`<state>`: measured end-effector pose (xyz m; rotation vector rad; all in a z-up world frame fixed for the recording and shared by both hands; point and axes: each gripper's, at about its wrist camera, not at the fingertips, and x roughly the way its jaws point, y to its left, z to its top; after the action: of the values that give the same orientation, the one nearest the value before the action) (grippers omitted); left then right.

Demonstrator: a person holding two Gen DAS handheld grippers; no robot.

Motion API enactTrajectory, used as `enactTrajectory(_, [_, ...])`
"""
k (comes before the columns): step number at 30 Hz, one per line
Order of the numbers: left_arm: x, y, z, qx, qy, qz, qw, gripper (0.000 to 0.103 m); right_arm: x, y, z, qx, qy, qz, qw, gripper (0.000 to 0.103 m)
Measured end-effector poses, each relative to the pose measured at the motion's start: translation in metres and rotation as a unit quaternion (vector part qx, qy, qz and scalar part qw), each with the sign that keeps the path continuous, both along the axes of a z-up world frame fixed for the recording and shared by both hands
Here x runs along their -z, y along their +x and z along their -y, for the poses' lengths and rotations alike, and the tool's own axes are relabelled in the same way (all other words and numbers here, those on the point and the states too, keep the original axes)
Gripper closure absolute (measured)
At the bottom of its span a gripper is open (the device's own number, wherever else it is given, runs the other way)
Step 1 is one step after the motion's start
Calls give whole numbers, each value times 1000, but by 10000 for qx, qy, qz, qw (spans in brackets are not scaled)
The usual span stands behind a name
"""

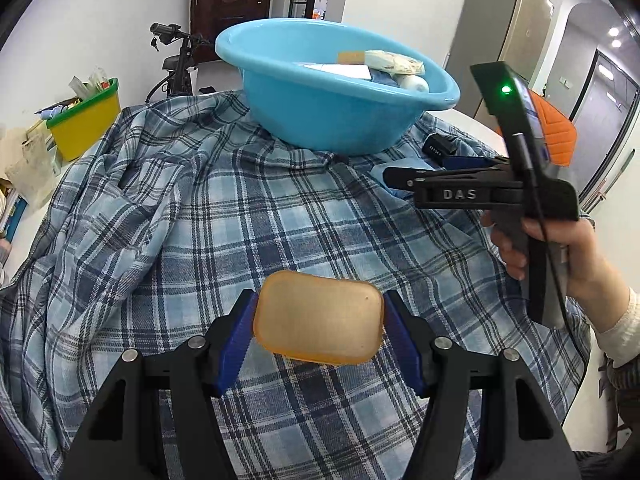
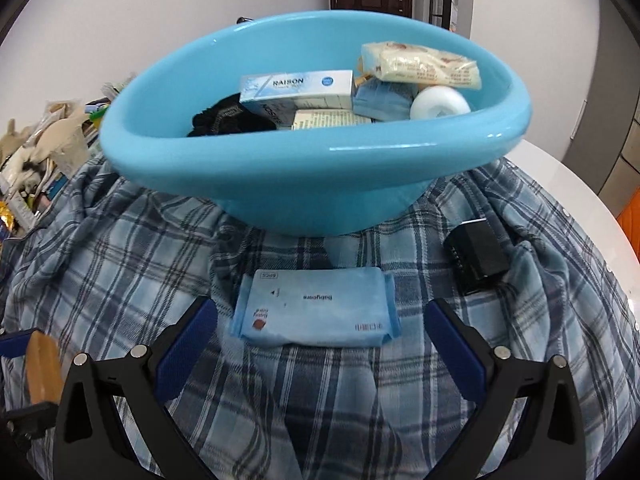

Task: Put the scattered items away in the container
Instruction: 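Lower the right tool onto the blue wipes pack and close while the left tool holds the soap, then lift the soap bar and wipes pack with both tools toward the basin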

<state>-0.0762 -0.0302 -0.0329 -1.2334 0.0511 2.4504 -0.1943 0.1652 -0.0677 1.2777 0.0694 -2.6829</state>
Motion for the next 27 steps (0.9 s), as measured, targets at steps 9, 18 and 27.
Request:
enactTrajectory(9, [2, 3, -2, 91, -15, 4, 10000, 37, 12, -6, -4, 24, -12, 228, 9997, 15])
enactTrajectory(18, [3, 7, -13, 241, 4, 42, 9997, 37, 1, 20, -19, -155, -146, 217, 9995, 32])
enactTrajectory(27, [7, 15, -27, 361, 81, 93, 9993, 37, -24, 86, -43, -388, -599, 173, 9973, 32])
